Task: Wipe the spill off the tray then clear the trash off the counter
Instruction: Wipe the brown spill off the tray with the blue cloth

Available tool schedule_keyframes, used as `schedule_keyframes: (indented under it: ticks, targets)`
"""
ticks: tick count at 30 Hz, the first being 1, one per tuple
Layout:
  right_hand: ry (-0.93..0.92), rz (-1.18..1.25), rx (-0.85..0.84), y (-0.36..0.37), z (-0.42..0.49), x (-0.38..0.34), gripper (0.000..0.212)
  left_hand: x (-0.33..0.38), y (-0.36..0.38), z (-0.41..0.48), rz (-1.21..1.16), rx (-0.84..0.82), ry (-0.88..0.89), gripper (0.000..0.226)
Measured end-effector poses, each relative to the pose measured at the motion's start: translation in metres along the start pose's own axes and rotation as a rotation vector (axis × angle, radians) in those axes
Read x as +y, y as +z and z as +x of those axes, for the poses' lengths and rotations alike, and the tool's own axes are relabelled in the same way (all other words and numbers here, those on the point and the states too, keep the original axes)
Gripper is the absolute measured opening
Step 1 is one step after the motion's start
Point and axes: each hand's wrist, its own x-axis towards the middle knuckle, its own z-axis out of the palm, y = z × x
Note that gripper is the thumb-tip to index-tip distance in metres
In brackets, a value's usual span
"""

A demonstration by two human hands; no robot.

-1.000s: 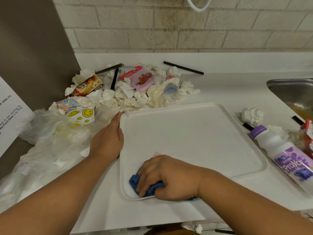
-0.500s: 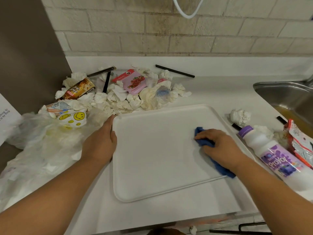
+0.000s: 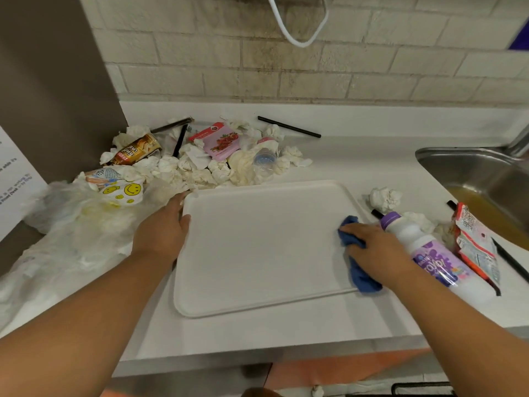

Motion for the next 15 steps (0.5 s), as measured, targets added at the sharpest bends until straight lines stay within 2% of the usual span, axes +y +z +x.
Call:
schedule_keyframes:
  ticks: [4,6,9,11,15]
  targets:
    - [0.028,0.001,-0.048,-0.002,-0.004,-0.017,0.032,0.009,-0.005,-0.012,-0.106,-0.051,-0.14,0.042]
    - [-0.054,0.055,-0.107,0.0,-0.01,-0.035,0.04,0.018,-0.001,-0.037,-0.161,-0.054,-0.11,0.043]
    - [-0.17,0.175,-0.331,0.002,-0.025,-0.063,0.045,0.026,0.009,-0.071,-0.168,0.0,-0.008,0.05]
    - [-0.245,0.367,-0.306,0.001,-0.039,-0.075,0.04,0.029,0.005,-0.078,-0.21,0.084,0.012,0.049]
    - [-0.115,0.816,-0.134,-0.012,-0.059,-0.074,0.038,0.048,-0.015,-0.097,-0.232,0.164,0.105,0.045]
